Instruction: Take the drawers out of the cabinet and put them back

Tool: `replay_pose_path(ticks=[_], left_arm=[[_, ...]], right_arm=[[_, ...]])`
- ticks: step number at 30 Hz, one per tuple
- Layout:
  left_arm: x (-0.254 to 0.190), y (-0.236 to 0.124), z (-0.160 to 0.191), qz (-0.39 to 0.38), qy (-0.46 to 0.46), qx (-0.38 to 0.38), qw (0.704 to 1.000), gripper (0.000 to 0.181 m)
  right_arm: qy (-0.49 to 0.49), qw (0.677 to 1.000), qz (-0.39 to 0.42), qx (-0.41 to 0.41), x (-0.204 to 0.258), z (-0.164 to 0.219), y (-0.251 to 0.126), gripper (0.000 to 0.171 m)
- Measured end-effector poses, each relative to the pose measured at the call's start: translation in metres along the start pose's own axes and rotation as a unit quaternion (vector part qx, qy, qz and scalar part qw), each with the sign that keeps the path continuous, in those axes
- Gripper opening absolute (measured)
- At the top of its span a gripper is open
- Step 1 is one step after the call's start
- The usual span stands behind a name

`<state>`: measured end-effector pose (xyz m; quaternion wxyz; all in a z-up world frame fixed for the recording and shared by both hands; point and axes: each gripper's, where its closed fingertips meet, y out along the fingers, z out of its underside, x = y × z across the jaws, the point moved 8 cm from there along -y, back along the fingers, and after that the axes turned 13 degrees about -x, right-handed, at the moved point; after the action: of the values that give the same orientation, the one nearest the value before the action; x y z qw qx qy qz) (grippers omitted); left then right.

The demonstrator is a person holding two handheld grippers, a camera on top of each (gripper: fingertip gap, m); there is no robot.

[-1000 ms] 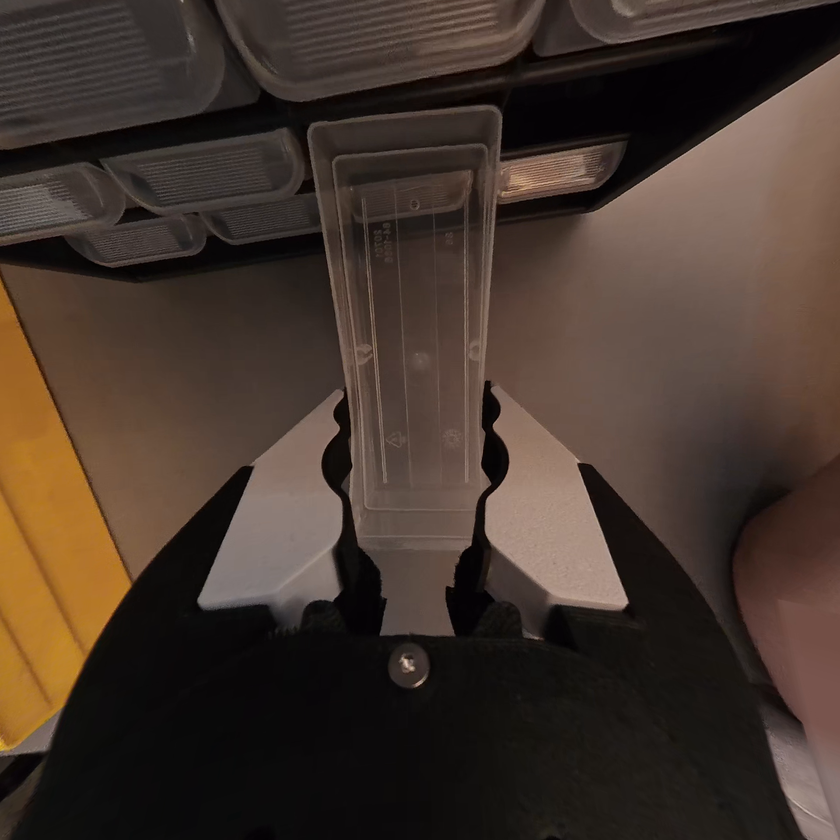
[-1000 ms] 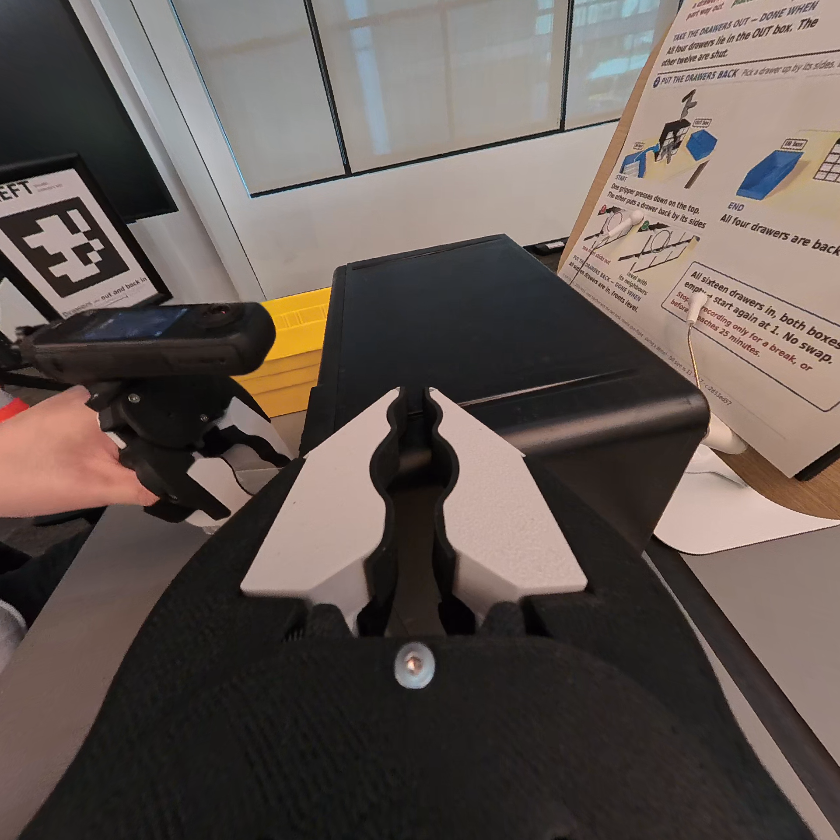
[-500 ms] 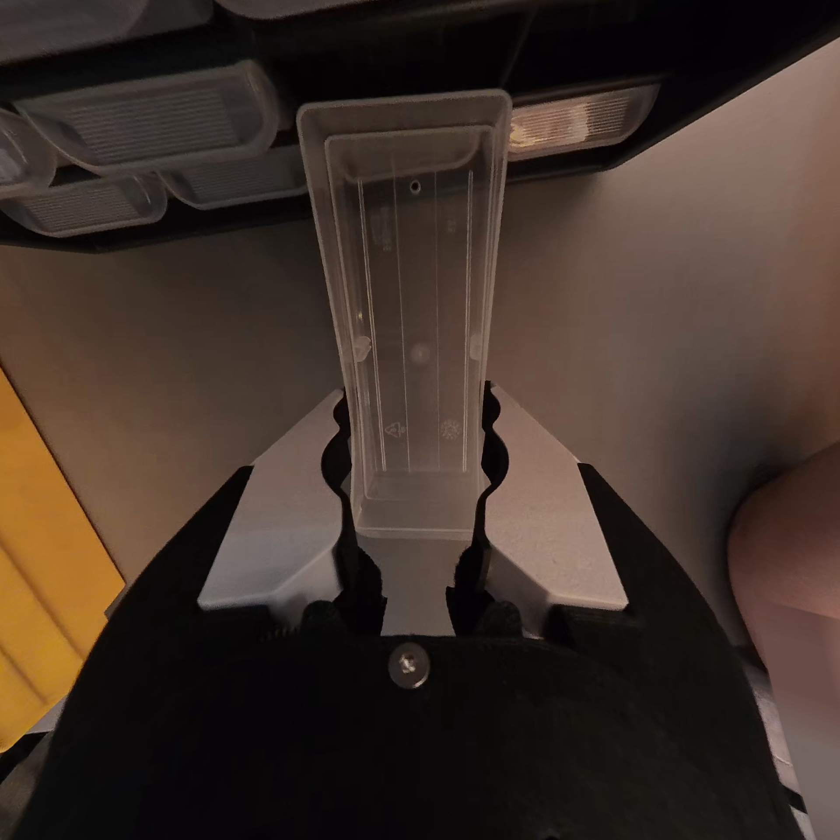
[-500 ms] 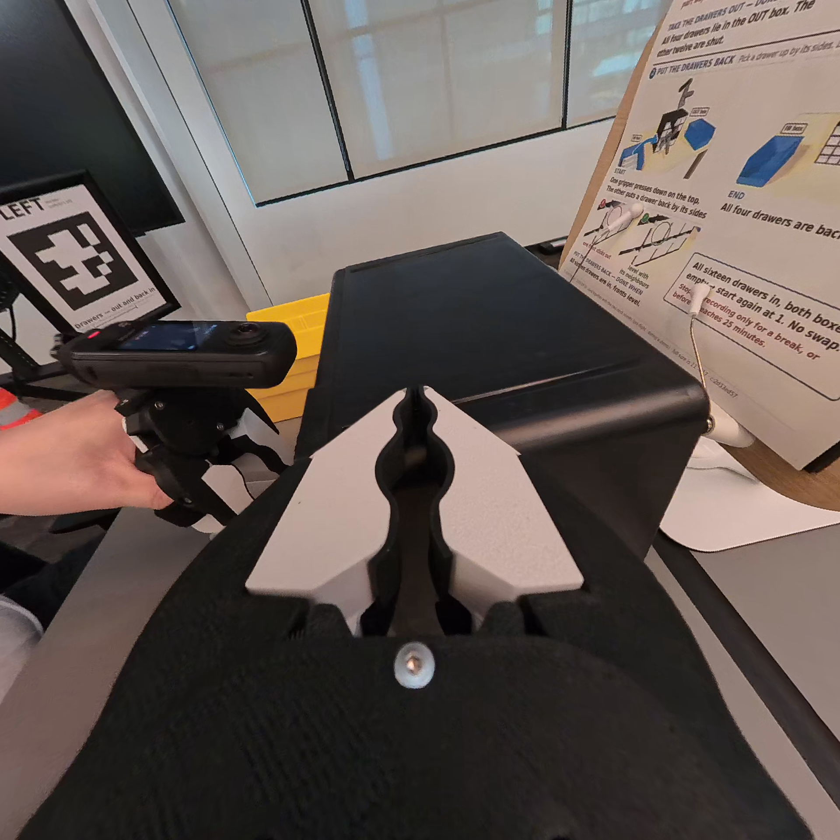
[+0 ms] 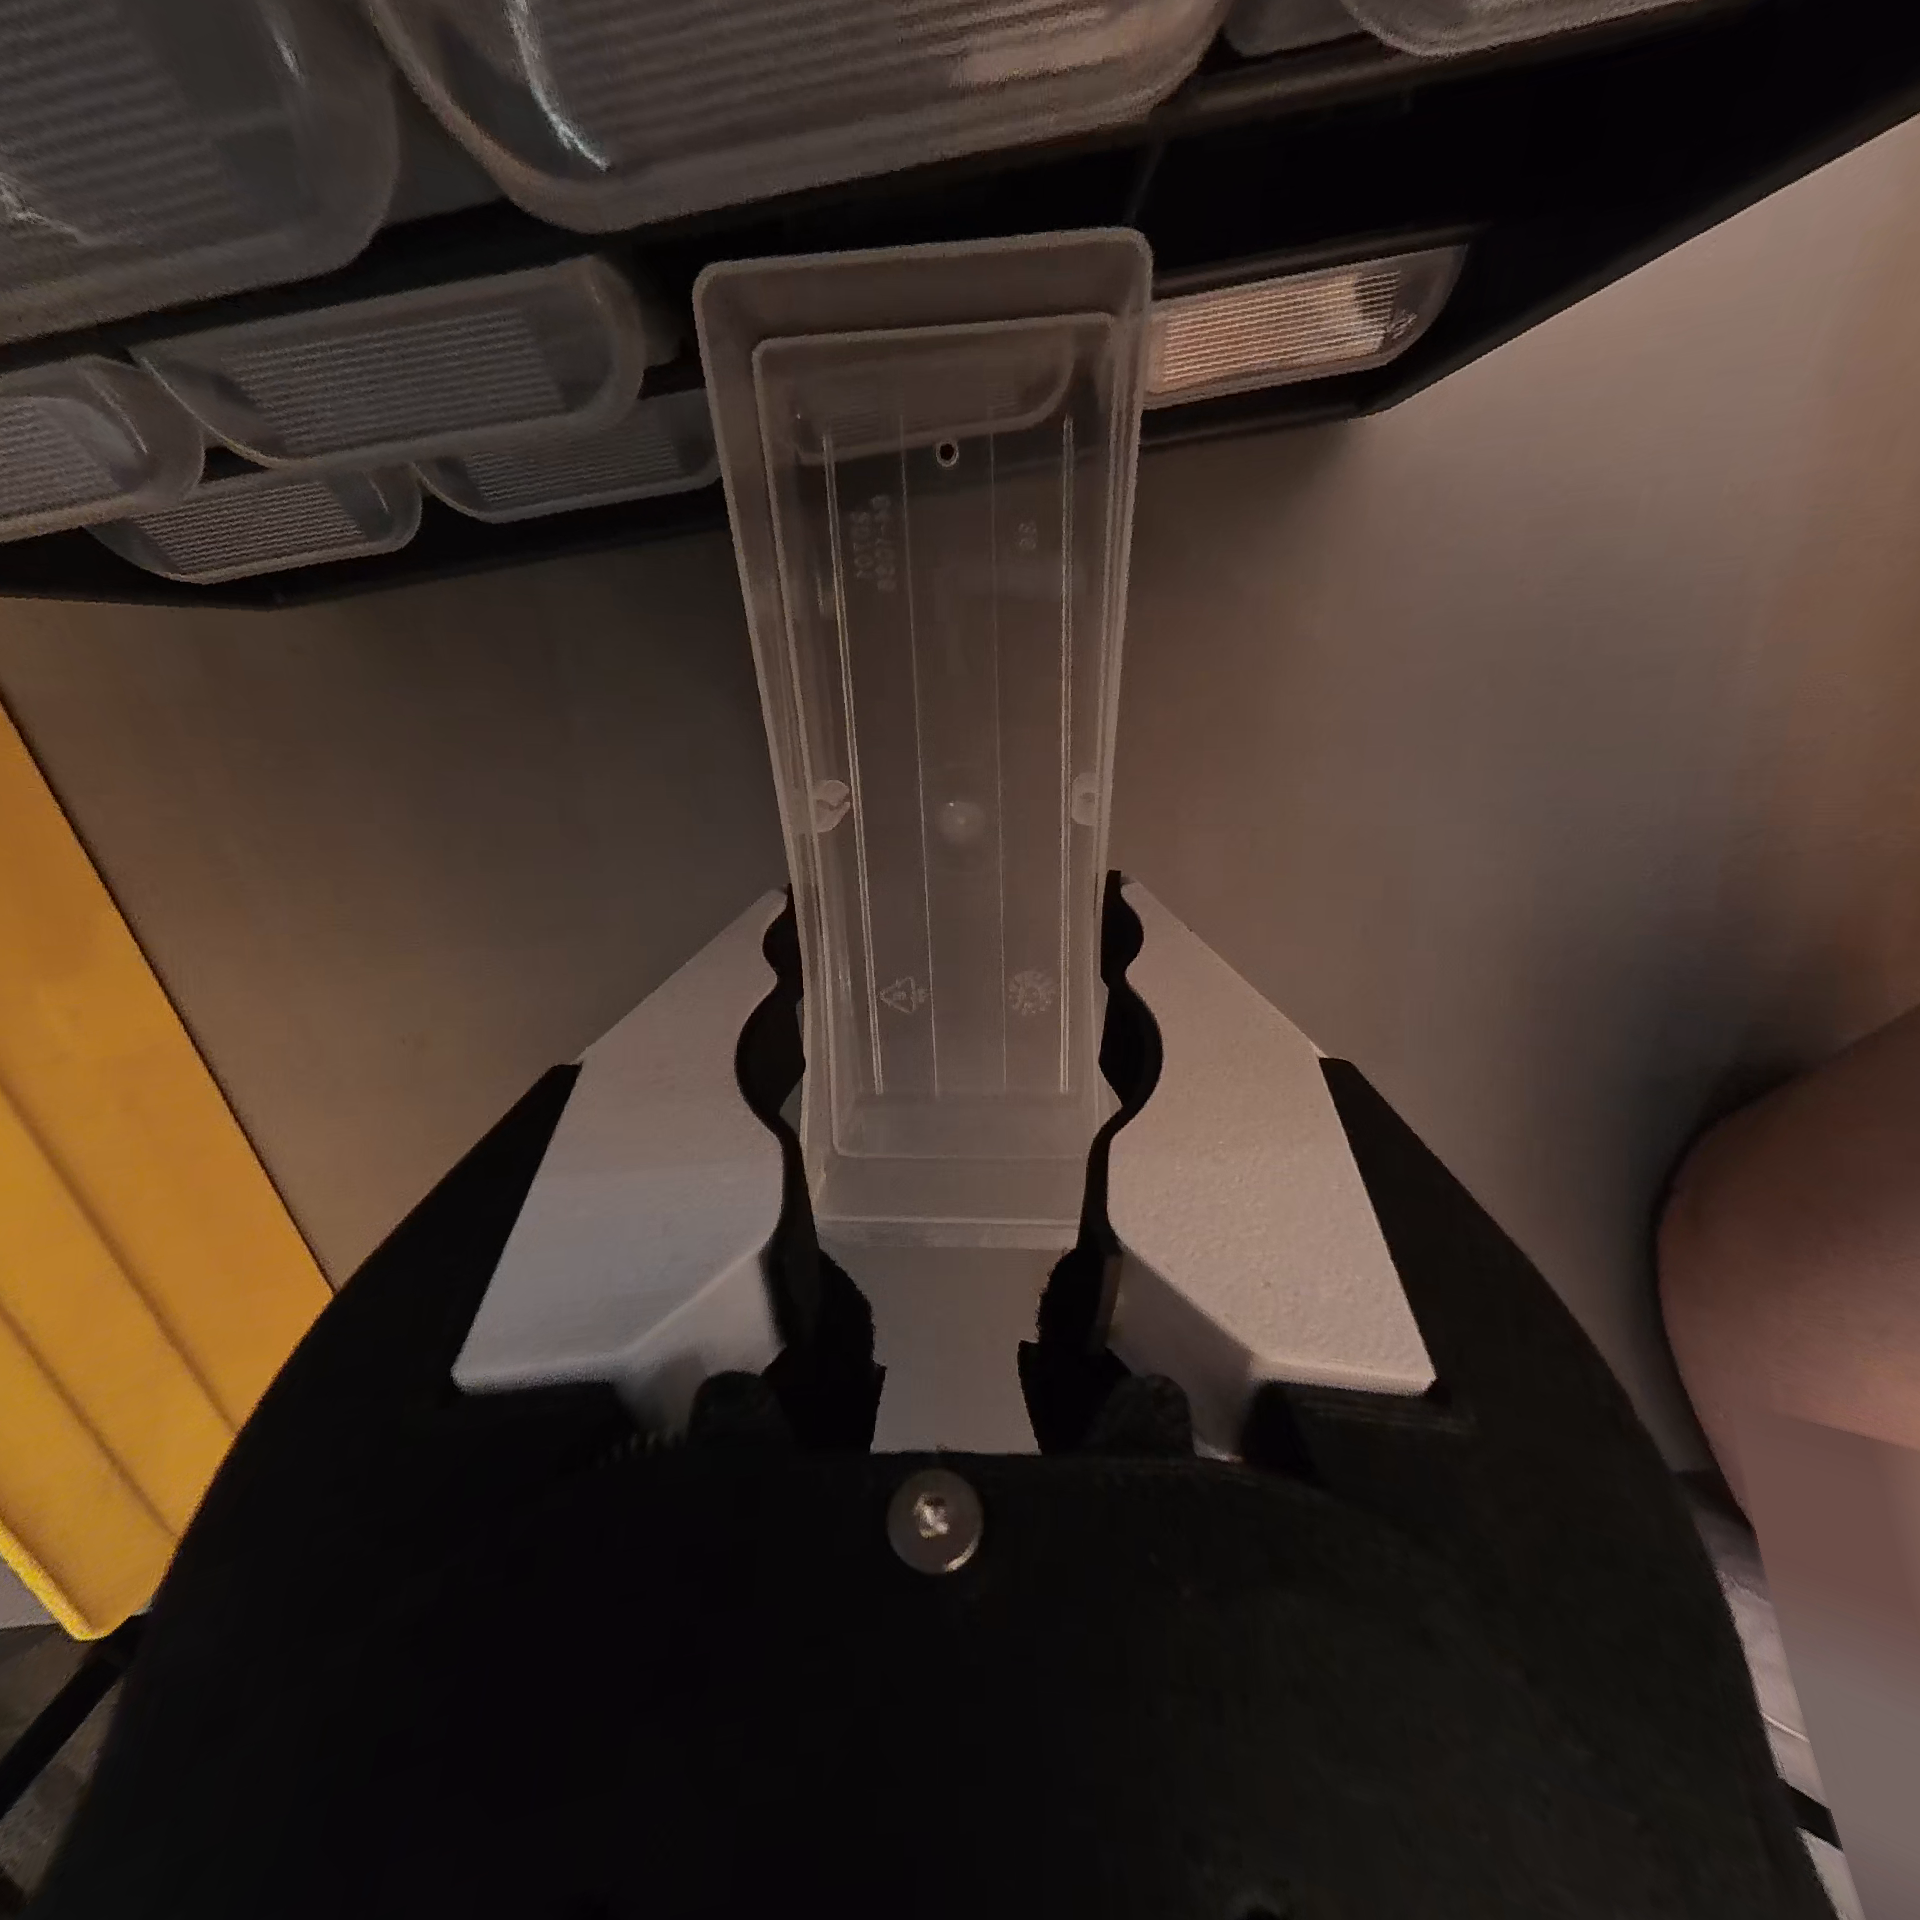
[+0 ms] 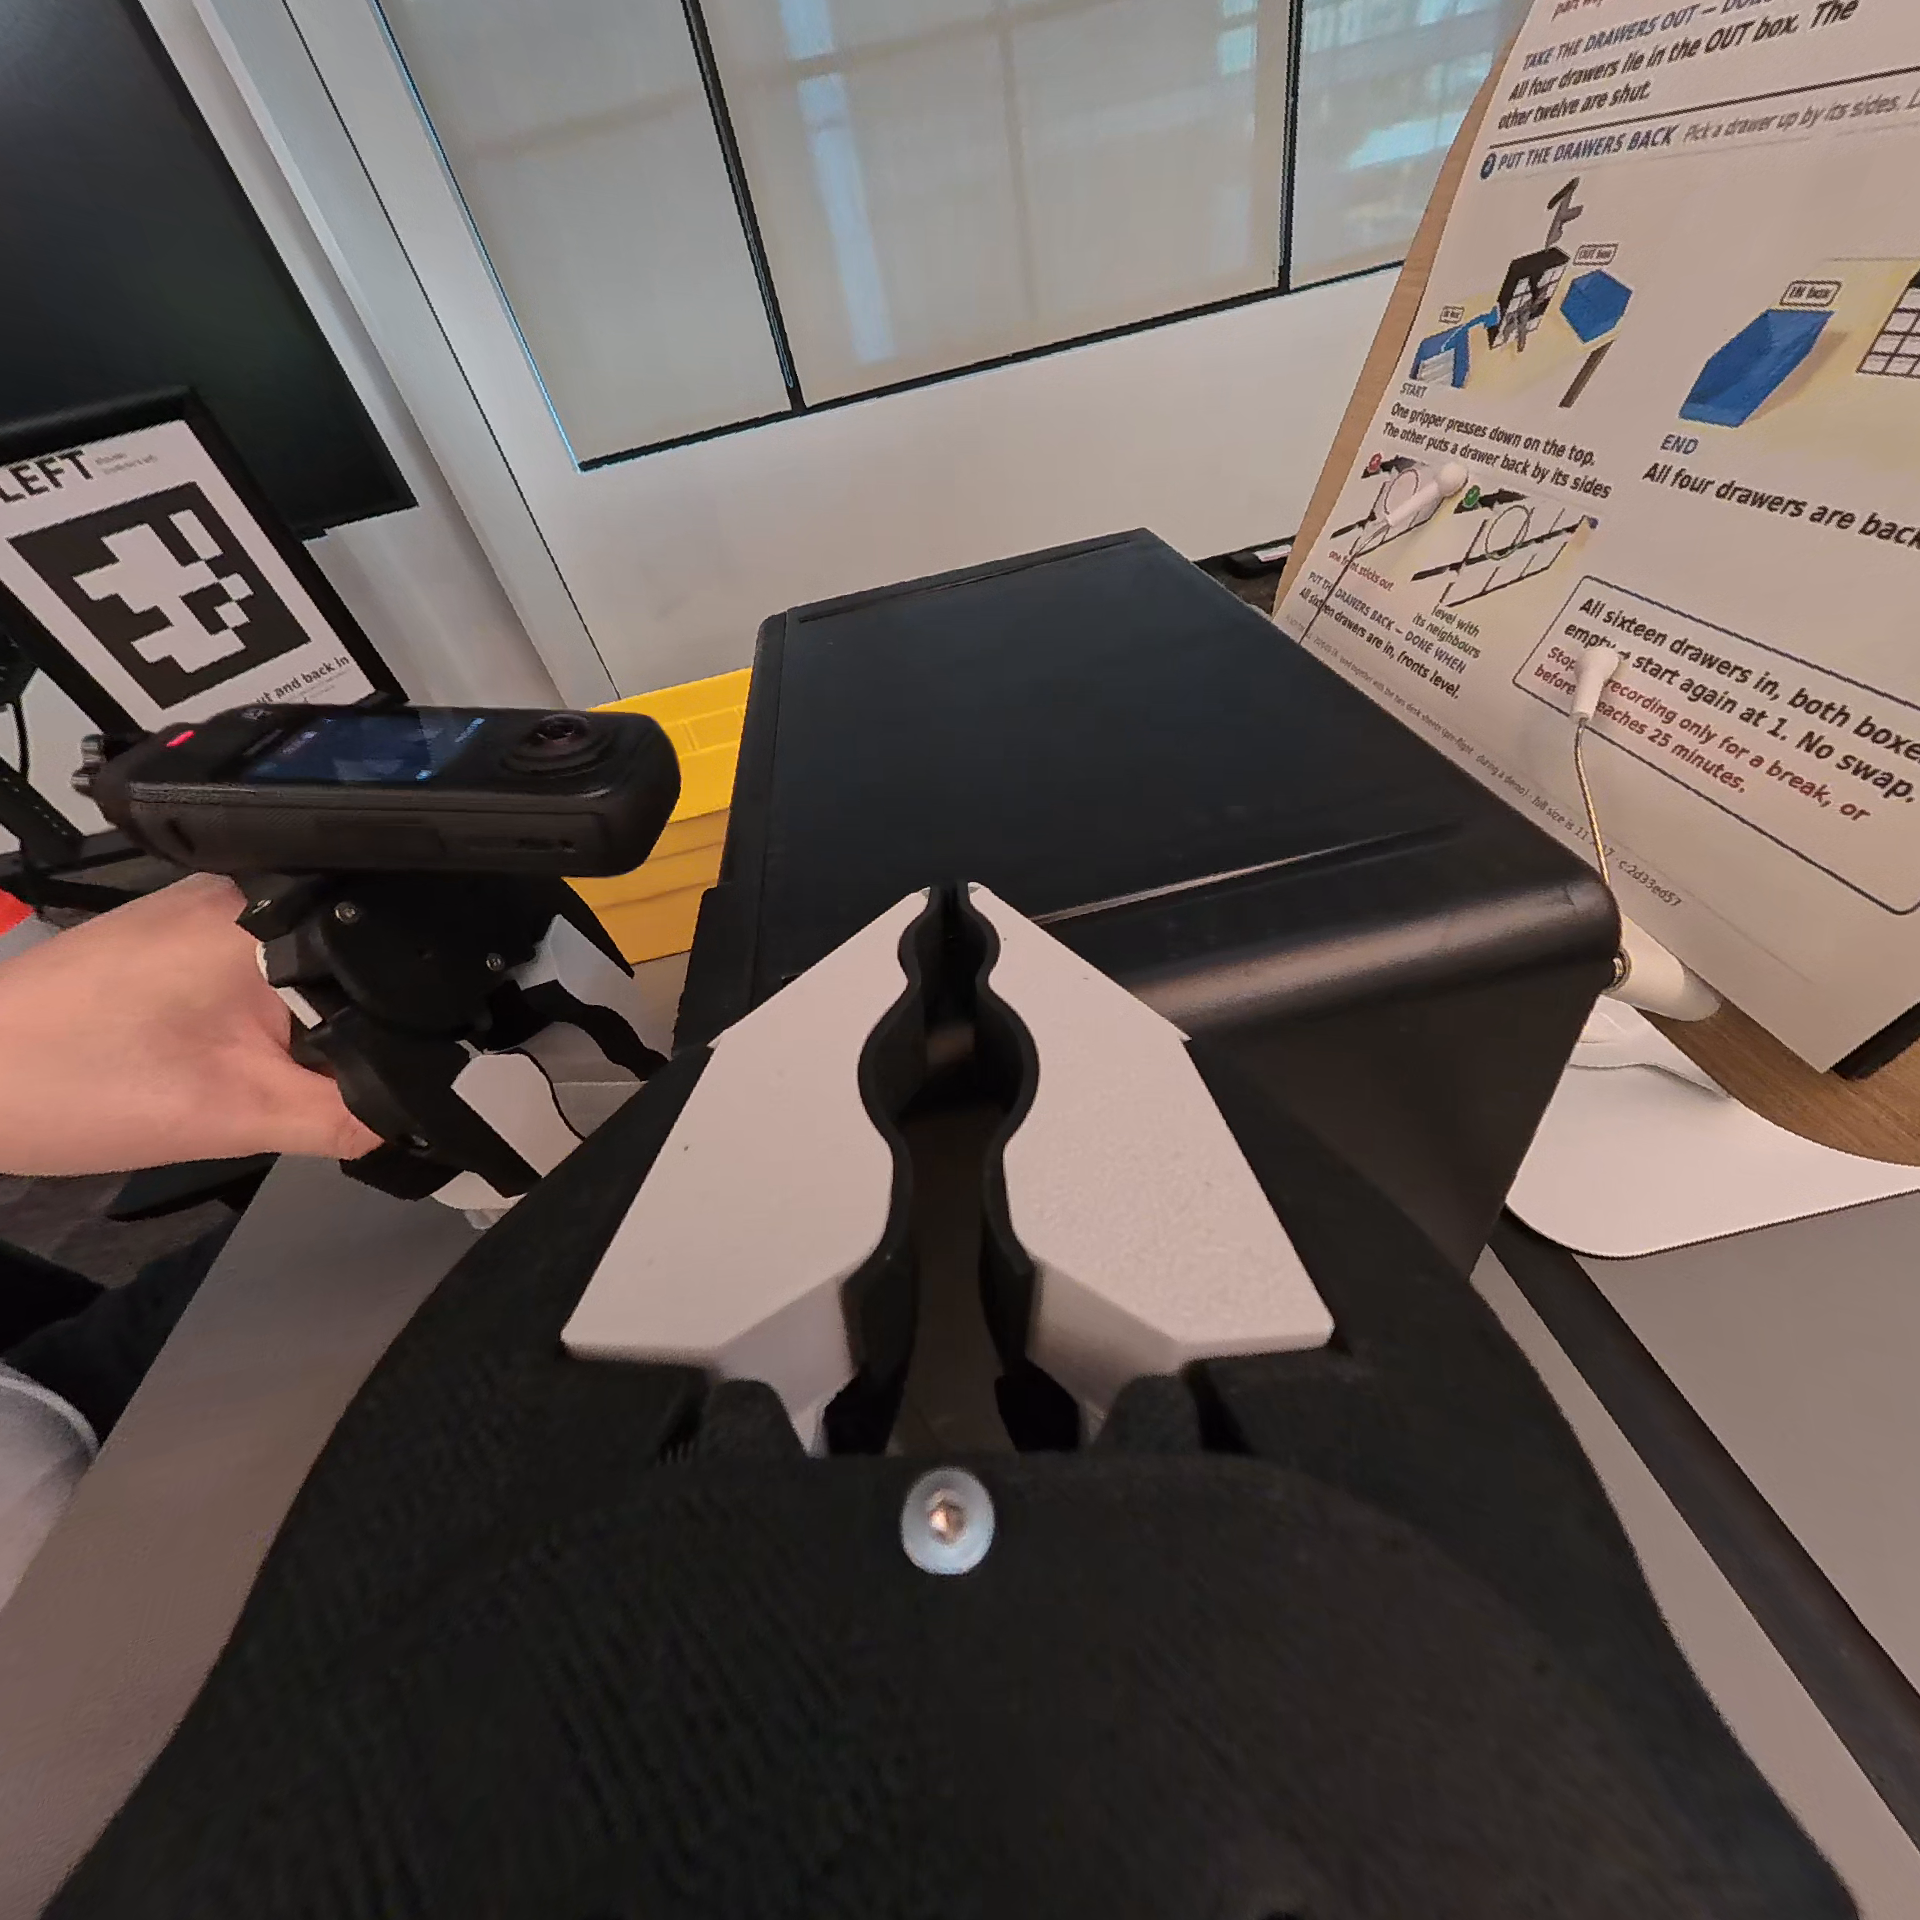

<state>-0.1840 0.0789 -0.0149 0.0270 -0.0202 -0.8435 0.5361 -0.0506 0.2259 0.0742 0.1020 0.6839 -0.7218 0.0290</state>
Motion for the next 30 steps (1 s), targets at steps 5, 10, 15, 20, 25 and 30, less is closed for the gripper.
replay_pose_path(ticks=[5,10,15,20,25,30], left_arm=[[0.003,-0.005,-0.002,-0.01,0.001,-0.003,1.0,0.056],[0.003,-0.006,-0.003,-0.008,-0.002,-0.002,1.0,0.056],[0.003,-0.008,-0.007,-0.009,-0.007,-0.01,1.0,0.056],[0.002,-0.008,-0.01,-0.017,-0.006,-0.021,1.0,0.056],[0.001,-0.002,-0.014,-0.018,-0.006,-0.036,0.999,0.056],[0.002,0.006,-0.026,-0.028,-0.003,-0.049,0.998,0.057]], right_arm=[[0.0,1.0,0.0,0.0,0.0,0.0,0.0,0.0],[0.001,1.0,-0.001,-0.001,0.0,0.0,0.0,0.0],[0.002,1.0,-0.003,-0.001,0.0,0.0,-0.001,0.0],[0.005,1.0,-0.004,-0.002,0.0,0.0,-0.001,0.0],[0.003,1.0,-0.003,-0.002,0.001,0.0,-0.001,0.0],[0.006,1.0,-0.006,-0.003,0.0,0.0,-0.001,0.0]])
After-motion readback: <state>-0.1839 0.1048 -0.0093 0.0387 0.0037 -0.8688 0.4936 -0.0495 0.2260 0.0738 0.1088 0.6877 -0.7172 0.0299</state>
